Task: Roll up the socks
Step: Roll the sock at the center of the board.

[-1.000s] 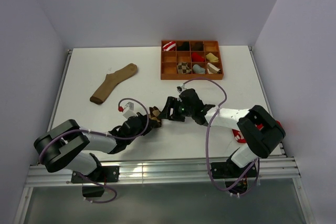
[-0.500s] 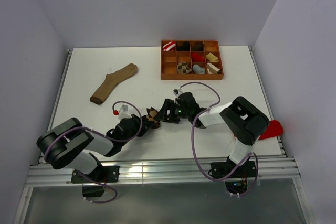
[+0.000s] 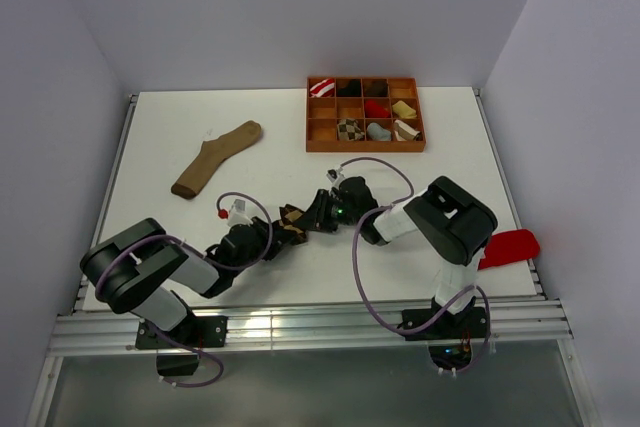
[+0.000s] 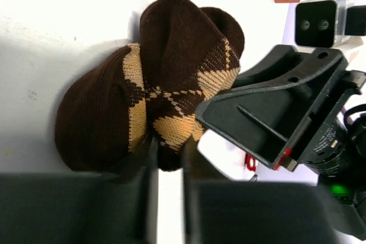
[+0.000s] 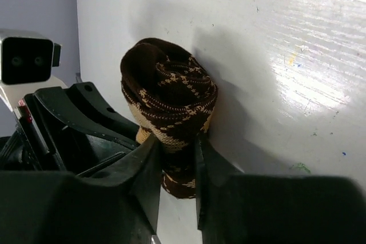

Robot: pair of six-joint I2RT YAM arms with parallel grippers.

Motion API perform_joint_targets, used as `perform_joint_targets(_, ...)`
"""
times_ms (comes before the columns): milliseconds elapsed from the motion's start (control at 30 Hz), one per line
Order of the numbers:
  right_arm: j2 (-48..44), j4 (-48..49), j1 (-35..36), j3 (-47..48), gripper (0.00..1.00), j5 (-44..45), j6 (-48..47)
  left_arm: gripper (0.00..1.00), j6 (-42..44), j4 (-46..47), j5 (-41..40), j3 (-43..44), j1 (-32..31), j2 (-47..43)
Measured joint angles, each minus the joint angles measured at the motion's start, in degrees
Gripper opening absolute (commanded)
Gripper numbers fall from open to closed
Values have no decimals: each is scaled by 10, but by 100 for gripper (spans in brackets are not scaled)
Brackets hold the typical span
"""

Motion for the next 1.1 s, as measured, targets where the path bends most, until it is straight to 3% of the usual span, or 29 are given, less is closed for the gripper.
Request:
perform_joint_targets(100,-5,-15,-2,4,5,0,-13,46,5,-7,0,2,1,-1)
perform_joint_targets(200,-16,-64,-2,23,0,3,-34,56,16,-38,0,10,1,-19)
perform_joint_targets(367,-31,-191,4,80,0,26,-78,59,48,-163,-21,31,-3,-99)
perform_joint_targets(600,-38,-377,20,177,0,104,-132,60,116,-364,-119,89,-46,-209)
perform_joint_targets(900,-9,-573,63,301,0,204,-160,59,182,-413,-192,175,-100,-130)
perform_joint_targets(1100,14,-634,76,350,2,235,-161,58,211,-439,-224,221,-116,-65)
